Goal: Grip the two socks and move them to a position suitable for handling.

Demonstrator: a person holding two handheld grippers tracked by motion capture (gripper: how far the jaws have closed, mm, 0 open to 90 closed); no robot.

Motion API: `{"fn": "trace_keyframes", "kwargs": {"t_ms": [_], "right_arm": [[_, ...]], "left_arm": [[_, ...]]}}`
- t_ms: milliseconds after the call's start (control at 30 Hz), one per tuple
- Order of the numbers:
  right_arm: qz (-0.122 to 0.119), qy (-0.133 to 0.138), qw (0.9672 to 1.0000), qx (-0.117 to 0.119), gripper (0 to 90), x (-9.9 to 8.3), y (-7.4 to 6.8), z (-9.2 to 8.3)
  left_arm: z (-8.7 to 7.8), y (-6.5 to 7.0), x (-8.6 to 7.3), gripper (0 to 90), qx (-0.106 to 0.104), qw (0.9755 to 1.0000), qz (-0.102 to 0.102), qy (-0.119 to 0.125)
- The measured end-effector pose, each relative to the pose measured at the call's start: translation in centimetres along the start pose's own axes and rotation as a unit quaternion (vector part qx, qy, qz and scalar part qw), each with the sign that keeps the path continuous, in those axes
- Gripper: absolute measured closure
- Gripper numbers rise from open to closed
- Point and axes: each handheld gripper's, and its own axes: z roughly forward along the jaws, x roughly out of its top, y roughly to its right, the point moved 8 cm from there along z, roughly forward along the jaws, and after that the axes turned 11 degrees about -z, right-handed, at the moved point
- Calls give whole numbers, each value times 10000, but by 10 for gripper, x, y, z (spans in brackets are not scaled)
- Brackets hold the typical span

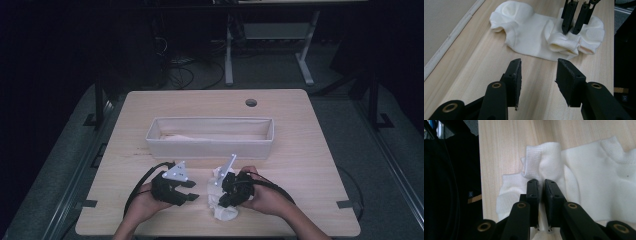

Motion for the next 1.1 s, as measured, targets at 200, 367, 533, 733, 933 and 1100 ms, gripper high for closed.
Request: {"fn": "trace_keyframes", "kwargs": {"t_ms": [200, 367, 533, 733, 933, 1100], "right_arm": [[-34, 135, 9999, -83, 755, 1, -1, -8], [-110, 190, 9997, -147, 735, 2, -7, -17], [-185, 223, 9996, -43, 728, 1, -19, -21], [-288, 168, 9993, 146, 729, -2, -33, -14], [-362, 6, 9991, 236, 720, -6, -36, 1], [-368, -181, 9987, 297, 716, -11, -37, 14]], "left_arm": [[0, 0, 0, 552, -3, 10000, 0, 10], [0, 0, 0, 551, -4, 10000, -28, 37], [0, 0, 0, 551, 0, 10000, -20, 39], [1, 1, 0, 551, -8, 10000, 3, -1], [0, 0, 0, 548, -1, 10000, 20, -6], [-1, -1, 0, 548, 7, 10000, 14, -20]]}}
